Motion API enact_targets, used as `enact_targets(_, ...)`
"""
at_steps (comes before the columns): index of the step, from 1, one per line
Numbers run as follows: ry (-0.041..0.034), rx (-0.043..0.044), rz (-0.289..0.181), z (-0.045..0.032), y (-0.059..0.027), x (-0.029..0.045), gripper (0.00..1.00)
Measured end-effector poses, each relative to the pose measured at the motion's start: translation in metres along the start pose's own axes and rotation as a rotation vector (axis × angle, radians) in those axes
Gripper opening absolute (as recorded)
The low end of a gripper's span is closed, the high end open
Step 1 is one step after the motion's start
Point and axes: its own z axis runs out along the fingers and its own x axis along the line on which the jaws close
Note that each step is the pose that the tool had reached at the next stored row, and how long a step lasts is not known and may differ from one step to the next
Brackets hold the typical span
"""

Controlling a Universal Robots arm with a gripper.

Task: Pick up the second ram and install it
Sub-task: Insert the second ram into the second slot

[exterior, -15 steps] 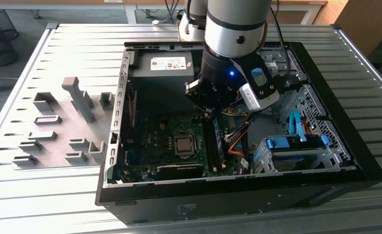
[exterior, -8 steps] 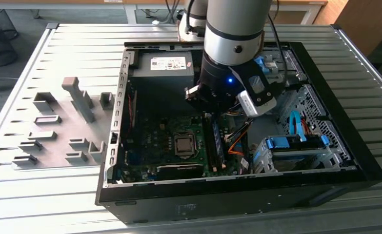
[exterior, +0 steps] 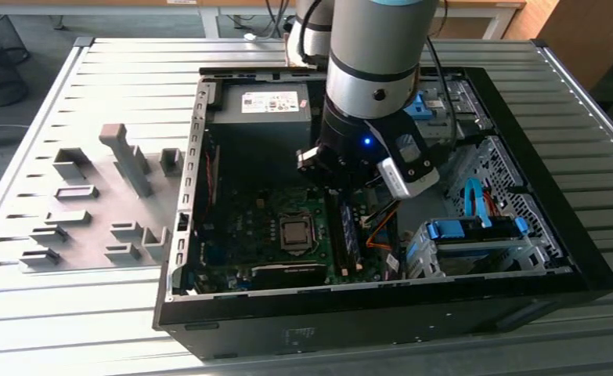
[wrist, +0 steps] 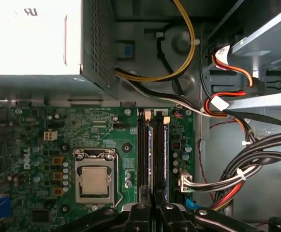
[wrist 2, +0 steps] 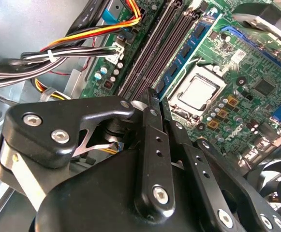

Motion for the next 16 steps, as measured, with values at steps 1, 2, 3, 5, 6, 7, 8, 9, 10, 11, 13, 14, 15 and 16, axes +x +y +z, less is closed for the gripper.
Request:
enact_targets(1,0.0,0.0001,0.0,0.0,0.0,0.0,0.14)
enact_targets(2,0.0001,0.0003,0.0,-0.0001,0.0,0.0,0.14)
enact_targets(3,0.0001,0.0002,0.0,0.0,0.0,0.0,0.14)
enact_targets(5,0.0,0.0,0.0,0.0004,0.0,0.0,0.14)
enact_targets(6,-0.0001,-0.0008,-0.003,0.0009,0.0,0.0,0.14)
enact_targets(7,0.0,-0.0009,-0.01,0.0016,0.0001,-0.0001,0.14)
enact_targets(8,0.0001,-0.0007,-0.013,0.0029,0.0,-0.0002,0.14)
enact_targets(9,0.0002,-0.0007,-0.013,0.0047,-0.0001,-0.0002,0.14)
enact_targets(10,0.0001,-0.0008,-0.012,0.0065,-0.0001,-0.0001,0.14)
enact_targets(11,0.0002,-0.0005,-0.01,0.0081,-0.0007,-0.0002,0.14)
enact_targets(13,0.0001,-0.0012,-0.01,0.0119,-0.0035,-0.0002,0.14)
enact_targets(14,0.0001,-0.0016,-0.01,0.0134,-0.0056,-0.0002,0.14)
enact_targets(15,0.0002,-0.0016,-0.01,0.0146,-0.0084,-0.0002,0.14)
enact_targets(16,0.0002,-0.0017,-0.009,0.0153,-0.0105,-0.0003,0.14)
